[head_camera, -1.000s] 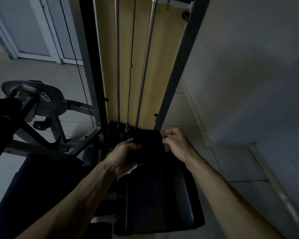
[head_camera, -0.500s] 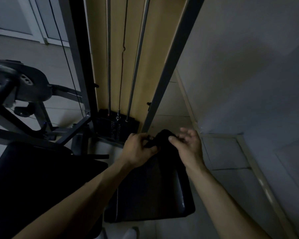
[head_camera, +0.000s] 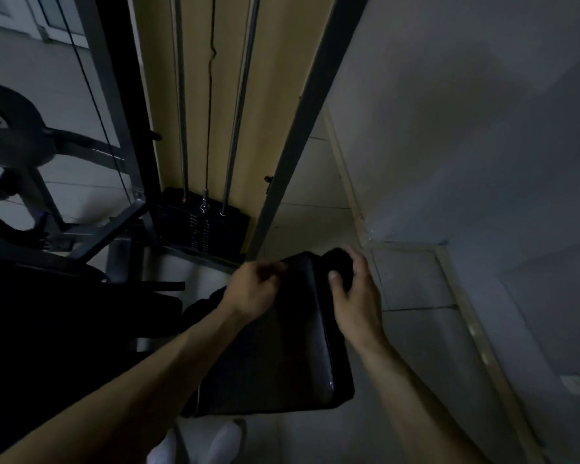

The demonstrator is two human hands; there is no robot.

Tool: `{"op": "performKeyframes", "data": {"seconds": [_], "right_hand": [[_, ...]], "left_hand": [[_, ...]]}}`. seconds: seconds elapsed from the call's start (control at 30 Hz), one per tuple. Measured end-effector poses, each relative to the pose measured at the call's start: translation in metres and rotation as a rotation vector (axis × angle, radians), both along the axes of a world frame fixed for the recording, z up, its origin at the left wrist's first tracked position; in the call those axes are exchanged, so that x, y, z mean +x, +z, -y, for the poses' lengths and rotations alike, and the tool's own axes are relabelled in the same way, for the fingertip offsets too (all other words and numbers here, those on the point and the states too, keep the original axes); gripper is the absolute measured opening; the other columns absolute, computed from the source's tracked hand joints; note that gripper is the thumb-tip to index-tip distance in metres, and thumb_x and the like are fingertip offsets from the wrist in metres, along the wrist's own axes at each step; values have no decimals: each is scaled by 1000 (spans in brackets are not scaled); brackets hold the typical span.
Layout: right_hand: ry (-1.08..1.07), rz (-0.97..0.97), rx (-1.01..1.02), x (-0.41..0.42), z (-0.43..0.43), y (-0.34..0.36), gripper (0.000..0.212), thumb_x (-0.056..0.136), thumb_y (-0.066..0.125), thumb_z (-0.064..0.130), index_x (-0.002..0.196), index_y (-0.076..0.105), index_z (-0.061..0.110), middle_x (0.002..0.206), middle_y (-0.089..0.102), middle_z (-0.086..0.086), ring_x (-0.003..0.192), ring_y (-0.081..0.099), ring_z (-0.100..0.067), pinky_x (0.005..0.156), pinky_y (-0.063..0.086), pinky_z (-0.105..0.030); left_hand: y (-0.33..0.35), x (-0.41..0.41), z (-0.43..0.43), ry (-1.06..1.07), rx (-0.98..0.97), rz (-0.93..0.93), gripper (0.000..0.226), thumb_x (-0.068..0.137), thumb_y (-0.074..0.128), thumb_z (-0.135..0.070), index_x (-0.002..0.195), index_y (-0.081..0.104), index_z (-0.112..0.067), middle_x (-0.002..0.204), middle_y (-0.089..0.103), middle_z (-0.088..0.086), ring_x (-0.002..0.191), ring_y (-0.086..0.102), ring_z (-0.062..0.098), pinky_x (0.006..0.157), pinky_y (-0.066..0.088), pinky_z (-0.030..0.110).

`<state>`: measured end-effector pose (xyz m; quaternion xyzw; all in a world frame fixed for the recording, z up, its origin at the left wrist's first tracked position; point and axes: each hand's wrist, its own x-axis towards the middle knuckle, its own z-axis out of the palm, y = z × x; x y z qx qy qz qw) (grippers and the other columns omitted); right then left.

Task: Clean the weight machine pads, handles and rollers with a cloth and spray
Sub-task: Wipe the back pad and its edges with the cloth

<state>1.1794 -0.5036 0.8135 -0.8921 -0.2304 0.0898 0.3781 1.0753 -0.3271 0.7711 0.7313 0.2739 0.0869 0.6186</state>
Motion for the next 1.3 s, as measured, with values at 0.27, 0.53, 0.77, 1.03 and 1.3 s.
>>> {"op": "performKeyframes", "data": {"seconds": [0.27, 0.53, 0.77, 1.03, 1.3], "right_hand": [[346, 261, -357, -16, 14, -56, 58, 111, 35, 32, 165, 17, 19, 173, -10, 10, 158, -4, -8, 128, 10, -38], [599, 529, -569, 43, -53, -52, 52, 105, 51, 18, 156, 40, 18, 167, 32, -4, 157, 22, -26, 128, 12, -47], [1064, 755, -617, 31, 6, -55, 58, 78, 86, 13, 132, 65, 21, 148, 59, -4, 142, 50, -25, 124, 13, -51], [830, 826, -747, 21, -64, -80, 55, 86, 77, 22, 137, 64, 6, 146, 58, -17, 136, 56, -32, 125, 20, -47], [1078, 826, -795, 24, -44, -71, 77, 69, 89, 11, 140, 61, 10, 145, 61, -8, 134, 58, -25, 116, 37, -56]], "left_hand": [[-68, 15, -10, -228, -88, -248, 76, 99, 66, -21, 162, 23, -20, 170, 10, 0, 155, 21, 25, 116, 28, 25], [-100, -1, 0, -240, -105, -256, 83, 100, 64, -26, 163, 12, -36, 170, -11, -7, 156, 12, 23, 119, 25, 25], [-123, -18, -1, -236, -159, -389, 87, 99, 63, -38, 163, 4, -37, 170, -14, -1, 157, -1, 33, 127, 12, 51], [-139, -31, -6, -231, -138, -285, 79, 101, 61, -31, 162, 12, -33, 171, -6, -3, 157, 7, 28, 127, 15, 46], [-155, -38, -16, -255, -154, -243, 75, 100, 60, -21, 161, 19, -35, 171, -1, -7, 156, 12, 21, 126, 17, 42]]}}
